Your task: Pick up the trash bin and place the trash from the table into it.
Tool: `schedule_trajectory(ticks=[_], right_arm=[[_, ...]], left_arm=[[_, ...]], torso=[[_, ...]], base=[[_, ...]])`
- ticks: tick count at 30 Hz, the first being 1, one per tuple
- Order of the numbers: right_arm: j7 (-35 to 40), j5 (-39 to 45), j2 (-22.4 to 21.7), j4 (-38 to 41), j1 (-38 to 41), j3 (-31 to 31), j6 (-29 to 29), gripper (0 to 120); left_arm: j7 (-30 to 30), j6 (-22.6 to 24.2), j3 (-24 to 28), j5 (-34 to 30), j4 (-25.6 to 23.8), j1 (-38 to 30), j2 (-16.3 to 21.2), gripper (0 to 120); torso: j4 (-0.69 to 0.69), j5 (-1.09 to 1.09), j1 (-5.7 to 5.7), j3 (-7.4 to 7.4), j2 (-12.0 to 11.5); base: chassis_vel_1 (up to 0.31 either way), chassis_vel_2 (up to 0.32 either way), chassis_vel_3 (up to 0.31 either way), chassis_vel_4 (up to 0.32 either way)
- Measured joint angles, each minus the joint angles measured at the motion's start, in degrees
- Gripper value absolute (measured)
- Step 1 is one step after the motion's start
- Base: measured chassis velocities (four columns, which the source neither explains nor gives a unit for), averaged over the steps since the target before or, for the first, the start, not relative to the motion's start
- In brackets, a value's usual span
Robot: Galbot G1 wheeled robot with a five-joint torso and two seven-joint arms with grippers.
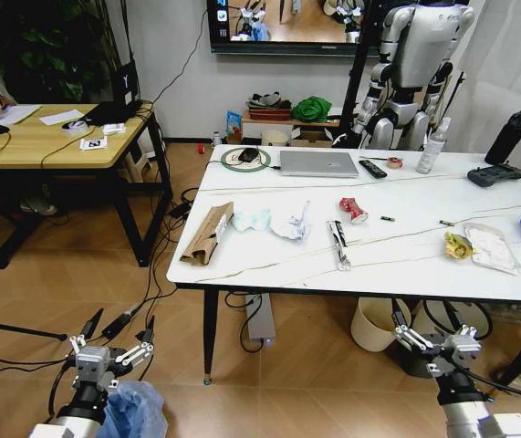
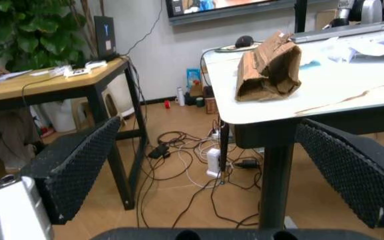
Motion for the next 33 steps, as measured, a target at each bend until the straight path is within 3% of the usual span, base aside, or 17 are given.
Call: schedule_trajectory(ticks=[33], right_arm=[[0.00,0.00,0.28,-0.08,0.34,-0.09,-0.21,100]], left_arm=[[-0.02,0.09,0.20,0.57,-0.07,-0.08,-0.74,100]], torso=[[0.00,0.00,-3.99,-5.02,-9.03]], base=[[0.000,0.000,0.000,0.000]])
